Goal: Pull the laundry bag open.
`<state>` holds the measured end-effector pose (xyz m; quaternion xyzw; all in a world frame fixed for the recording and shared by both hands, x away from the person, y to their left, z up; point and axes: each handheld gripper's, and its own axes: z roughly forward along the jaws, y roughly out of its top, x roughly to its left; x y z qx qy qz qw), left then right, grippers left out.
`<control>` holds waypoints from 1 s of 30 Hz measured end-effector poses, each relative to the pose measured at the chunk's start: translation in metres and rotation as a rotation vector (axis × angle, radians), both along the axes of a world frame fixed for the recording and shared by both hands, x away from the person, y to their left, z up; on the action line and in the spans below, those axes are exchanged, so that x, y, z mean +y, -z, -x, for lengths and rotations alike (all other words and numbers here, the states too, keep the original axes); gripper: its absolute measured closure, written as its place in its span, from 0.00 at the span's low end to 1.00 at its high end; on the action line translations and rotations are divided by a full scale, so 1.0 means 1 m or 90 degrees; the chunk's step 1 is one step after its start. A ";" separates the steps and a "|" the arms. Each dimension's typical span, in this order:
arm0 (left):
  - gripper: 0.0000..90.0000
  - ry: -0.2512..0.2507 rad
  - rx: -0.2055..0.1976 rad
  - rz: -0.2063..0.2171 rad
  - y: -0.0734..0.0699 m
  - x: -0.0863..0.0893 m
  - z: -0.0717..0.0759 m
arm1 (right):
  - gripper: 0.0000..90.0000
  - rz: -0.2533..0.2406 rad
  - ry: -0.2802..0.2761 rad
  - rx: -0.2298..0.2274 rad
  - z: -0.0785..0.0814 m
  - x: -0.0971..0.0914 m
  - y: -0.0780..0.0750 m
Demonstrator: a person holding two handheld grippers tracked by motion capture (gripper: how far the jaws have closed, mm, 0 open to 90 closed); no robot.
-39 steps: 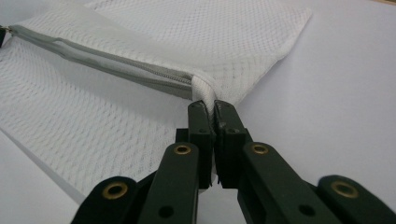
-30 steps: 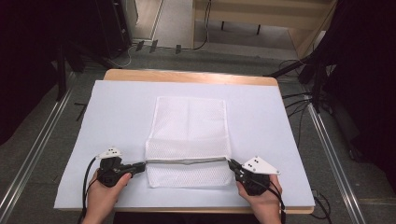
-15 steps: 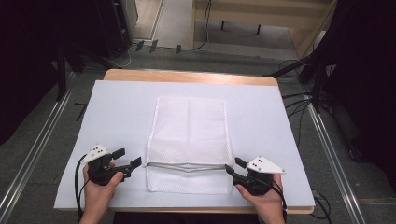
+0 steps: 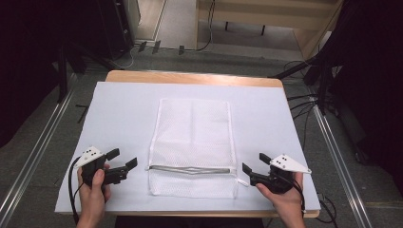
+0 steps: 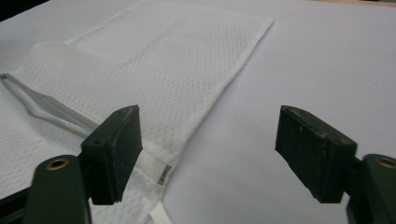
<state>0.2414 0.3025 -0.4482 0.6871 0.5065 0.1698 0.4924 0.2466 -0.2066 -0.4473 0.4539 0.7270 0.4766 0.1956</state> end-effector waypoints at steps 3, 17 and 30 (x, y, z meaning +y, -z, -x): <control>0.12 -0.003 -0.006 -0.005 0.000 0.002 0.000 | 0.21 0.001 0.020 0.000 -0.003 -0.013 0.001; 0.08 -0.027 -0.025 -0.041 -0.002 0.015 0.001 | 0.17 0.007 0.089 0.017 -0.011 -0.060 0.010; 0.03 -0.041 -0.029 -0.059 -0.001 0.025 0.001 | 0.17 0.000 0.123 0.027 -0.012 -0.086 0.017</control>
